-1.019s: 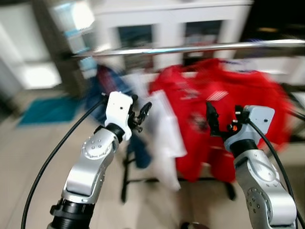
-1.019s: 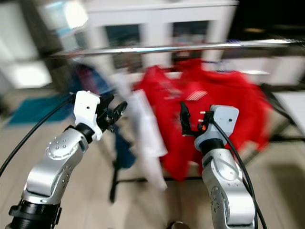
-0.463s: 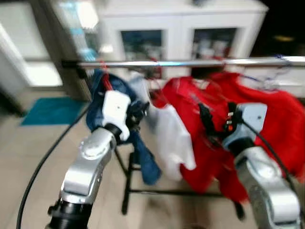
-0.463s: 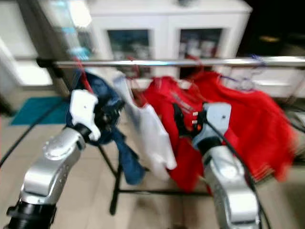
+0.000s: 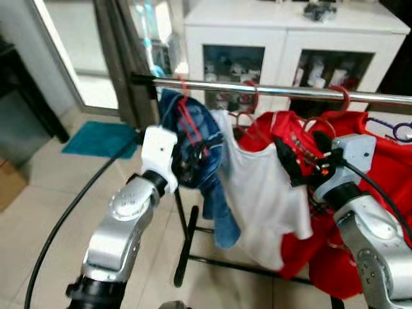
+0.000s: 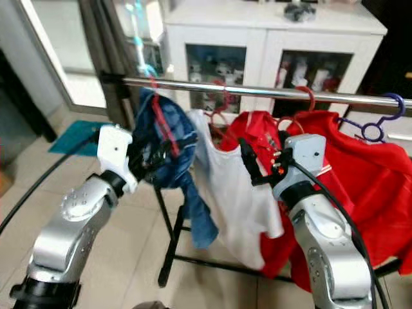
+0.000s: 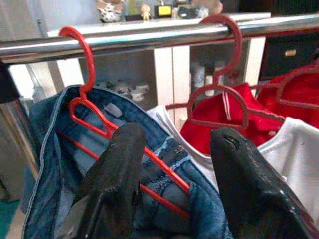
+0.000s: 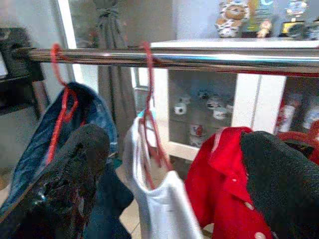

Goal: Hang hanger

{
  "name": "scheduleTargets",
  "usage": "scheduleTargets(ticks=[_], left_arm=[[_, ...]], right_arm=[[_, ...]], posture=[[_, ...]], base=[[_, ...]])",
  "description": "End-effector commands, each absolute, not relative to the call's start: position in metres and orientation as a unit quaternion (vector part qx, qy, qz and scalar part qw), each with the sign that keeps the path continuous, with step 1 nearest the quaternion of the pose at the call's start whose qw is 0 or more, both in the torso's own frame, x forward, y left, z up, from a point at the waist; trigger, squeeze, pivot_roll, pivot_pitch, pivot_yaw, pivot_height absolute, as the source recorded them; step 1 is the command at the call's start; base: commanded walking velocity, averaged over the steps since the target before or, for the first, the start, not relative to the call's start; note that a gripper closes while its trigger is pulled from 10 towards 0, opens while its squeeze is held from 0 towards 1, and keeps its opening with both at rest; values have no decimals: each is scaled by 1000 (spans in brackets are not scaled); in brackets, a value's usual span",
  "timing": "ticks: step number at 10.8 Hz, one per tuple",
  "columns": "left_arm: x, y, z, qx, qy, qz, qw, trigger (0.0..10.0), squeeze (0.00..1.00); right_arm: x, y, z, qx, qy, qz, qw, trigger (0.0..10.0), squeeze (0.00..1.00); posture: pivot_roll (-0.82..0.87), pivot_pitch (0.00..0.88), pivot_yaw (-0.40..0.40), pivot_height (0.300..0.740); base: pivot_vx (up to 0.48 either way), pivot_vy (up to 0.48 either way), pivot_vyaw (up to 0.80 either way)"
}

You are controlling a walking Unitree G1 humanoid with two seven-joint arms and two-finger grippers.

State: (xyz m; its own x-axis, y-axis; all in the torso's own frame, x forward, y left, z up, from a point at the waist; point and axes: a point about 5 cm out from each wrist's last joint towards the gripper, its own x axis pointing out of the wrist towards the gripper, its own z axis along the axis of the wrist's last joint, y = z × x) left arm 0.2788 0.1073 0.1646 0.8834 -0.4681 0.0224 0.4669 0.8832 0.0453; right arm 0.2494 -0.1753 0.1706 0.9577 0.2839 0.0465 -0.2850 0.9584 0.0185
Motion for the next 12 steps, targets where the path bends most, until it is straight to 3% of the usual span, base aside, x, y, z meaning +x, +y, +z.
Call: scheduleTargets(ticks=[1, 4, 5, 6, 7, 8, 9, 10, 12], left_arm=[[280, 108, 164, 21, -12, -235, 972, 10000, 0], [279, 107, 163, 33, -8, -246, 969, 10000, 0], [277, 105, 159, 26, 8, -259, 966, 10000, 0], [274, 103, 157, 28, 14, -277, 960, 10000, 0], [272, 102, 156, 27, 18, -288, 957, 10000, 0], [267, 99, 155, 30, 21, -321, 946, 10000, 0], [265, 98, 154, 31, 25, -340, 940, 10000, 0], [257, 96, 154, 28, 41, -407, 912, 10000, 0], [248, 98, 154, 27, 62, -482, 874, 10000, 0]], right_arm=[[249, -175, 173, 10, -24, 144, 989, 10000, 659], [253, -177, 173, 20, -26, 120, 992, 10000, 584], [256, -186, 172, 6, -22, 79, 997, 10000, 435], [257, -191, 173, 3, -18, 63, 998, 10000, 510], [257, -192, 174, 2, -16, 60, 998, 10000, 510], [260, -192, 176, -2, 3, 71, 997, 10000, 1000], [262, -194, 176, -8, 15, 70, 997, 10000, 1000], [270, -204, 183, -5, 42, 49, 998, 10000, 1000], [281, -206, 191, 21, 79, 103, 991, 10000, 965]], posture=[[19, 19, 59, 740], [24, 19, 59, 740], [27, 20, 56, 740], [25, 21, 59, 740], [24, 21, 60, 740], [23, 22, 64, 740], [24, 22, 64, 740], [24, 18, 60, 740], [18, 13, 71, 740]], base=[[0, -480, 800], [0, -400, 267], [0, 0, 0], [0, 0, 0], [0, 0, 0], [0, 0, 0], [0, 0, 0], [0, 0, 0], [0, 0, 0]])
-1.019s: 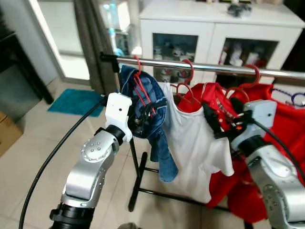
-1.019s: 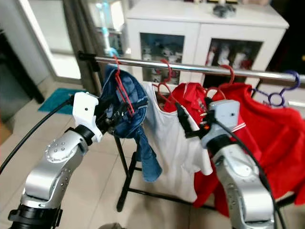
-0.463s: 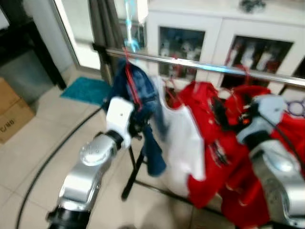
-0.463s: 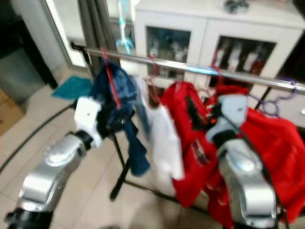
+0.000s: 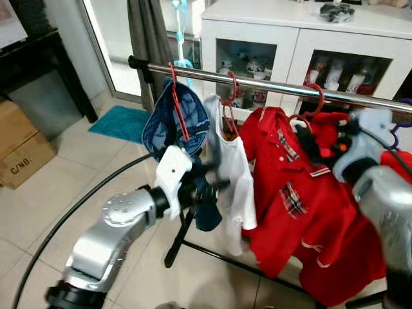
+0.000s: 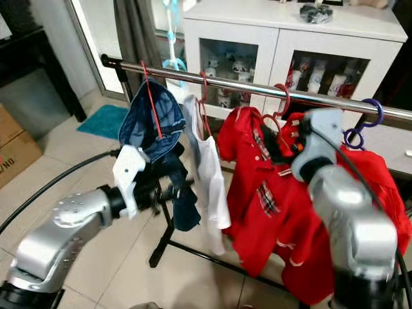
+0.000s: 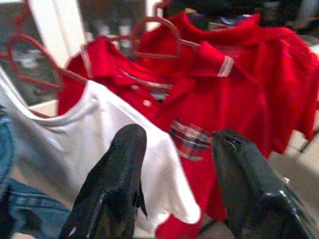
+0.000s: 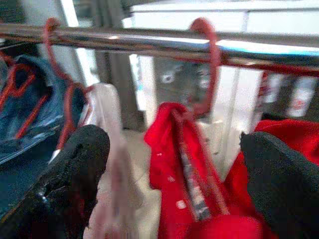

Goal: Hang hanger

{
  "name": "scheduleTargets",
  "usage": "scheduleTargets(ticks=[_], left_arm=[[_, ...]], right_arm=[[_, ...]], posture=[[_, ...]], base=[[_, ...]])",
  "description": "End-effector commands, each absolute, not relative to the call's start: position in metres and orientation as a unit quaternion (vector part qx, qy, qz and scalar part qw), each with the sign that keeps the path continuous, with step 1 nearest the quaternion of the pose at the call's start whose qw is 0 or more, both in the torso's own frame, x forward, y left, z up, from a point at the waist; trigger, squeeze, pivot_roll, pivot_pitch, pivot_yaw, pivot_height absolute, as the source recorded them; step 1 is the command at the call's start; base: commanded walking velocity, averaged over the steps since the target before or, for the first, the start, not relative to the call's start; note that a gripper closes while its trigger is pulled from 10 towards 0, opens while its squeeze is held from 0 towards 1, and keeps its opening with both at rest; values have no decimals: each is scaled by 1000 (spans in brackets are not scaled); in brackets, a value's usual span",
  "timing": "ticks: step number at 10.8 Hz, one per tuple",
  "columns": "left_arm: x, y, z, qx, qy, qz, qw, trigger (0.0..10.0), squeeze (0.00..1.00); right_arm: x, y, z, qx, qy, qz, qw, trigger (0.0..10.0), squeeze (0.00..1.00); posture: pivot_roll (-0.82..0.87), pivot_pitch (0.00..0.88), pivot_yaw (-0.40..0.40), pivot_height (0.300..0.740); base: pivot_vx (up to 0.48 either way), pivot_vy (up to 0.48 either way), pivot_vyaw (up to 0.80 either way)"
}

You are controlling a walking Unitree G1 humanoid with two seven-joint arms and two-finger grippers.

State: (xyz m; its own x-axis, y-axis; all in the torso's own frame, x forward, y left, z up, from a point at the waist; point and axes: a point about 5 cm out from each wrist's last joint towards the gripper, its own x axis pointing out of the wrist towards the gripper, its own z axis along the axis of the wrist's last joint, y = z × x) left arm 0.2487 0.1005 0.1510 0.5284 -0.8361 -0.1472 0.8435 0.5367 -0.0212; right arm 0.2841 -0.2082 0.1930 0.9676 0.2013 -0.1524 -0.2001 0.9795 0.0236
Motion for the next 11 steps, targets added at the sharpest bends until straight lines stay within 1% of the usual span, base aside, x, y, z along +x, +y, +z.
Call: scheduleTargets(ticks=[1, 2, 5, 6, 7, 8, 11], left_arm=[[244, 99, 154, 25, 76, -511, 856, 10000, 0], [241, 101, 154, 28, 87, -532, 842, 10000, 0], [238, 109, 154, 27, 101, -545, 832, 10000, 0], [238, 112, 154, 28, 104, -545, 832, 10000, 0], [238, 114, 154, 29, 106, -545, 832, 10000, 0], [238, 114, 154, 30, 107, -545, 831, 10000, 0], [238, 115, 153, 32, 108, -548, 829, 10000, 0]], right_arm=[[293, -209, 192, -5, 99, 124, 987, 10000, 0], [307, -215, 193, -23, 120, 130, 984, 10000, 0], [327, -223, 190, -39, 160, 155, 974, 10000, 0], [333, -227, 187, -36, 173, 153, 972, 7922, 0], [337, -231, 185, -26, 181, 144, 973, 275, 0], [339, -234, 183, -13, 187, 145, 971, 0, 0], [343, -236, 181, -3, 195, 154, 969, 0, 0]], posture=[[17, 11, 76, 740], [21, 6, 74, 740], [38, 0, 57, 740], [39, 0, 56, 740], [38, 0, 57, 740], [37, 0, 60, 740], [35, 0, 63, 740]], base=[[0, 0, 0], [0, 0, 0], [0, 0, 0], [0, 0, 0], [0, 0, 0], [0, 0, 0], [0, 0, 0]])
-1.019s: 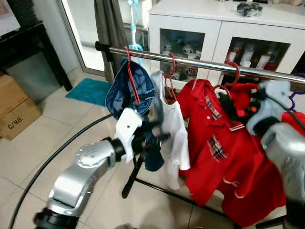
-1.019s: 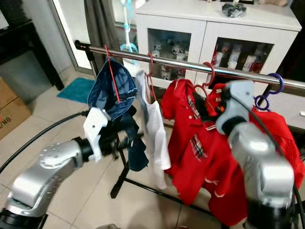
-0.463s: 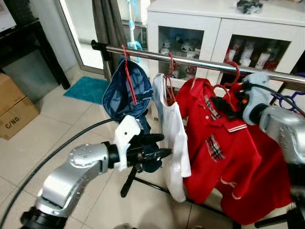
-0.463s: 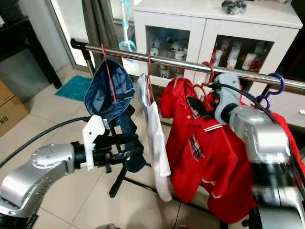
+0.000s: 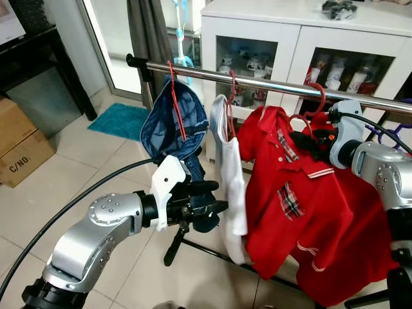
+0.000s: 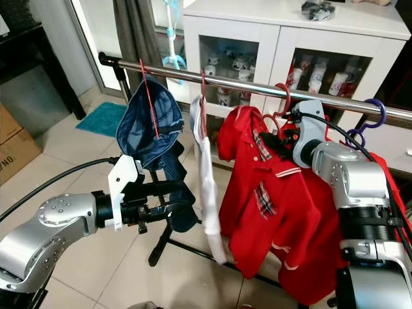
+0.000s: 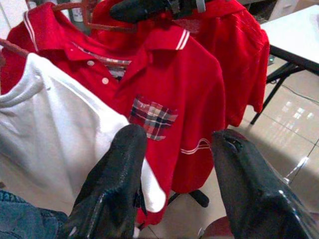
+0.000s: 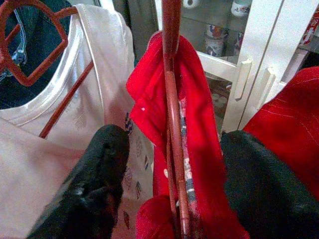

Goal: Hang hanger

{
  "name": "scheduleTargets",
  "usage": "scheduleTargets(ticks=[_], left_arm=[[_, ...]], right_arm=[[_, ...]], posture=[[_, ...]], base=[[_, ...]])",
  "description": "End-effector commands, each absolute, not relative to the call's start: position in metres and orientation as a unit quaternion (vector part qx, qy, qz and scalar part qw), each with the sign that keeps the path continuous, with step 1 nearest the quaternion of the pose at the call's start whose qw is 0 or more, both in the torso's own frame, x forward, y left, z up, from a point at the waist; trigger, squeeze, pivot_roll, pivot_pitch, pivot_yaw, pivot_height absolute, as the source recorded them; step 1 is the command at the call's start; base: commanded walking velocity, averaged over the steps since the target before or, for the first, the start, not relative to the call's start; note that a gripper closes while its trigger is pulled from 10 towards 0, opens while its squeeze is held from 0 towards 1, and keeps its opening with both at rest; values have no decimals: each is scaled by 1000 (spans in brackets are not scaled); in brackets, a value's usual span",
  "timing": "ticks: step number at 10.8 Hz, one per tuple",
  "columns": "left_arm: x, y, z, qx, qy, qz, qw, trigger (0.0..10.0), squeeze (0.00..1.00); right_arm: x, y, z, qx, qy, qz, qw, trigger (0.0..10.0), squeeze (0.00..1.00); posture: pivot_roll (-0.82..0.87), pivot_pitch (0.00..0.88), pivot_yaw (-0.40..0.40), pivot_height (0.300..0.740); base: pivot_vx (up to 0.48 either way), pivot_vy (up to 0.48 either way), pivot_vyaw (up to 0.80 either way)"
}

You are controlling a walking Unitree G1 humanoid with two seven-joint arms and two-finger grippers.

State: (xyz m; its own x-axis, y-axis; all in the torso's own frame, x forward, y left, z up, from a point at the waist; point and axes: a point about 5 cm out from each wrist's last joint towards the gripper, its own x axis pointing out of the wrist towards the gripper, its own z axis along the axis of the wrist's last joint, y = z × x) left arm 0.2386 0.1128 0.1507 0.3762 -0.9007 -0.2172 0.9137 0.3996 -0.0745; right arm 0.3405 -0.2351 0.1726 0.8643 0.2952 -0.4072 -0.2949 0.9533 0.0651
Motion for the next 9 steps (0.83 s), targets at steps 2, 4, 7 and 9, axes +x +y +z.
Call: scheduleTargets(ticks=[2, 4, 7, 9], left_arm=[[238, 116, 152, 34, 107, -547, 829, 10000, 0], [238, 115, 152, 35, 107, -549, 828, 10000, 0], [239, 114, 152, 37, 104, -552, 826, 10000, 0], [241, 113, 153, 39, 101, -553, 826, 10000, 0]], right_arm=[[343, -237, 181, 0, 196, 159, 968, 0, 0], [343, -237, 181, 3, 196, 163, 967, 0, 0], [343, -235, 179, 7, 196, 168, 966, 0, 0], [344, -230, 178, 14, 192, 175, 966, 0, 0]], posture=[[30, 0, 67, 740], [27, 0, 69, 740], [28, 0, 74, 740], [24, 0, 74, 740]], base=[[0, 0, 0], [0, 0, 0], [0, 0, 0], [0, 0, 0]])
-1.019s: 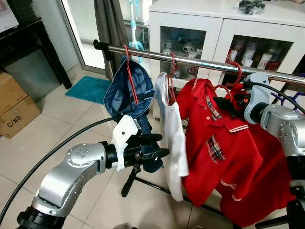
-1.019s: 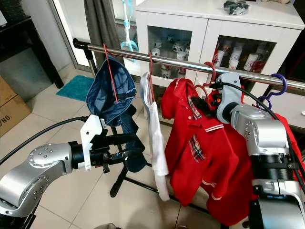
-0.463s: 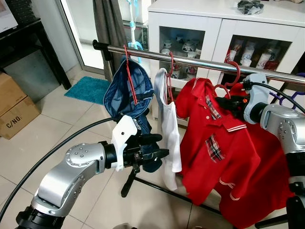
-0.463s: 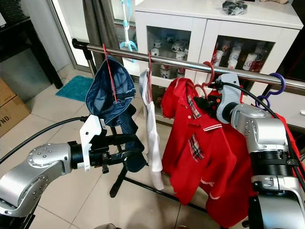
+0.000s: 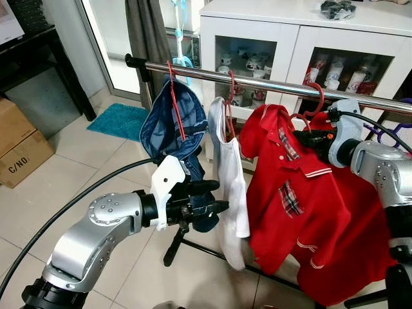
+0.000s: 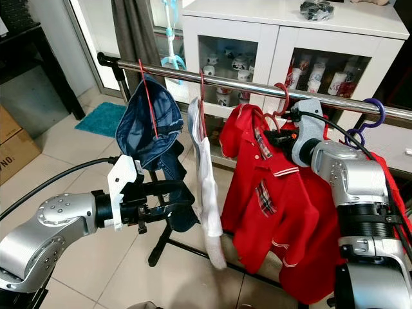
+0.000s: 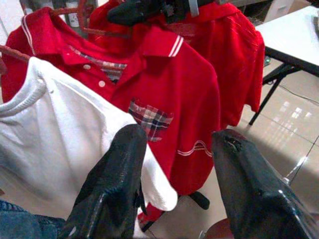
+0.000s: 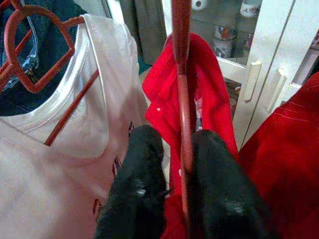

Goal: Hang hanger

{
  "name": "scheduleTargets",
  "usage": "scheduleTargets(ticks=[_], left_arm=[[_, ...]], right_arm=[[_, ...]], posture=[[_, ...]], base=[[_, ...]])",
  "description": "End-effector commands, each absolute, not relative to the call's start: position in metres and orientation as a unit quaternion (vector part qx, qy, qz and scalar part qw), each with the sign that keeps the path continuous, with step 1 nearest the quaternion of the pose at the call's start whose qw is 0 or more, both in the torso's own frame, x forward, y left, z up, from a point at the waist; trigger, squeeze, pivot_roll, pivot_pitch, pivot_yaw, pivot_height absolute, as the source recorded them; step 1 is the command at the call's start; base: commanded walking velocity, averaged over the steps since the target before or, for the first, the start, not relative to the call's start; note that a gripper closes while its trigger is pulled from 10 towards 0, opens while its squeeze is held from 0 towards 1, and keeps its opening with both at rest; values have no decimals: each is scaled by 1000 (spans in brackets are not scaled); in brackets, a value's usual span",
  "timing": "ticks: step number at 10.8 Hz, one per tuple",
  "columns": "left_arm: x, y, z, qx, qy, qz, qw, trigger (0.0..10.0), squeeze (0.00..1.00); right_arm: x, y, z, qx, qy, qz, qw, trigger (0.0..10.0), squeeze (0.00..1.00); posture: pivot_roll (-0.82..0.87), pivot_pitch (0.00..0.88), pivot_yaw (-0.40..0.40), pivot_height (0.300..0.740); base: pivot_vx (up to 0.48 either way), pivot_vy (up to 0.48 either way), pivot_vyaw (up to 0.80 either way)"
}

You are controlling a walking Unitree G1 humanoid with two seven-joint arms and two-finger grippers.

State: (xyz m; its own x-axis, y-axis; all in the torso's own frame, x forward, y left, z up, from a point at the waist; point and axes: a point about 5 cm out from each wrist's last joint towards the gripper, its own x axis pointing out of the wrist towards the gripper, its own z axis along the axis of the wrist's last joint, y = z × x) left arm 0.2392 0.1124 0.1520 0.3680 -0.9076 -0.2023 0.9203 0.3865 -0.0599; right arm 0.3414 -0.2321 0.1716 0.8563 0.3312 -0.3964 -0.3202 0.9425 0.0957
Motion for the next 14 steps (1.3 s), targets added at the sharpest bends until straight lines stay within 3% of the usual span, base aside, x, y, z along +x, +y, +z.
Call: scheduleTargets(ticks=[1, 6, 11, 14], left_arm=[[243, 113, 154, 38, 98, -554, 826, 10000, 0], [246, 110, 153, 39, 90, -538, 837, 10000, 0], [271, 105, 158, 47, 26, -380, 924, 10000, 0], [270, 107, 153, 64, 25, -356, 932, 10000, 0]], right_arm=[[344, -228, 178, 17, 190, 179, 965, 0, 0], [336, -224, 181, 27, 172, 177, 969, 0, 0], [298, -208, 210, 13, 35, 122, 992, 0, 0], [273, -192, 208, -15, 1, 109, 994, 0, 0]], posture=[[20, 0, 75, 740], [33, 0, 66, 740], [9, 0, 77, 740], [7, 0, 62, 740]], base=[[0, 0, 0], [0, 0, 0], [0, 0, 0], [0, 0, 0]])
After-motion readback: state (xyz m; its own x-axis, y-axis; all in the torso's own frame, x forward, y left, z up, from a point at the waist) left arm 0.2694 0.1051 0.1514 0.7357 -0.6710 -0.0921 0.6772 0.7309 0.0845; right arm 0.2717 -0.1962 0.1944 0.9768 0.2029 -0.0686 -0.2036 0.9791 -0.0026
